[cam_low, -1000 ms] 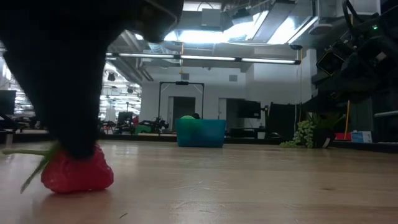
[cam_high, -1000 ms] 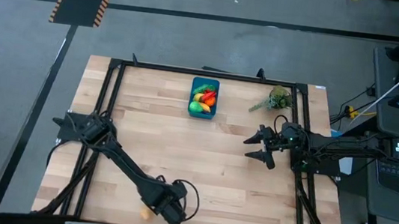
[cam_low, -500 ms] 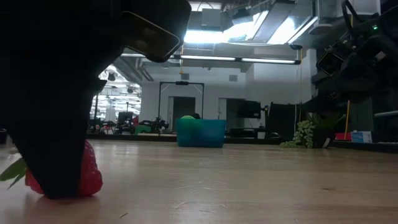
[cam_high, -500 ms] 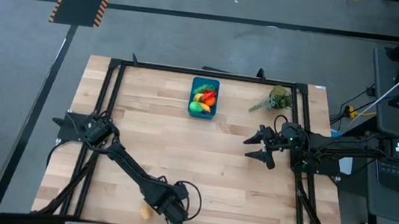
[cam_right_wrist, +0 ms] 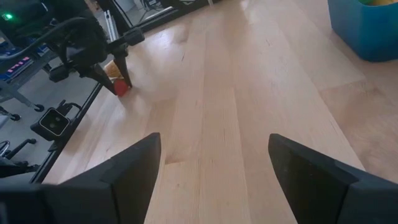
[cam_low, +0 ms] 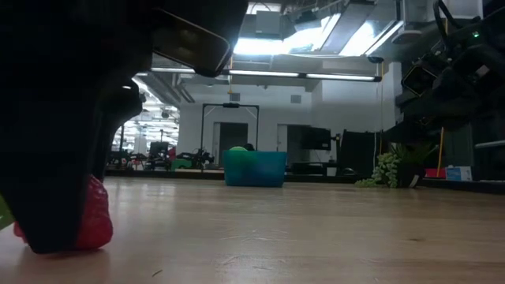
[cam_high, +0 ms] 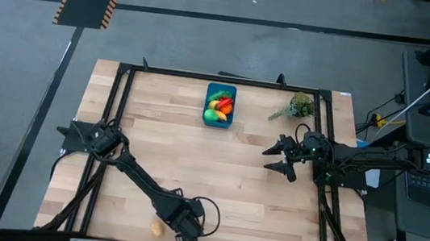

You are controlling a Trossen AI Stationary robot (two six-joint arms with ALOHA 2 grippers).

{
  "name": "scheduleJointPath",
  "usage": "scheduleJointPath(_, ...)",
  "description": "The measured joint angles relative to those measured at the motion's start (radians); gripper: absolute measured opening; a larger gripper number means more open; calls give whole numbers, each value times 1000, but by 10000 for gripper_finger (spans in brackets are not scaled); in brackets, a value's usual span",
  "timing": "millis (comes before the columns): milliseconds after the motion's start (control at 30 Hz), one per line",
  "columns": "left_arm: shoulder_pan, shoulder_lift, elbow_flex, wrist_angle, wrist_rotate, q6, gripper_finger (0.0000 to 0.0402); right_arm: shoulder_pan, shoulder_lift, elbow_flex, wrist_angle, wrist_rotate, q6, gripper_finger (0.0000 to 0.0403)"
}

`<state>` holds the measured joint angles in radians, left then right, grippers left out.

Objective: Pick and placing Produce into tupperware
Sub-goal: Put the strawberry into the blue bin

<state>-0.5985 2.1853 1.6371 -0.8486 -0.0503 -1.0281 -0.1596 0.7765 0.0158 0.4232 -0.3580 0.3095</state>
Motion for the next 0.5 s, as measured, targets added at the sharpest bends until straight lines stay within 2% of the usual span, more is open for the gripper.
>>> scheduleJointPath(500,22,-6,0,-45,24,199,127,0,0,0,-1,0,-3,299)
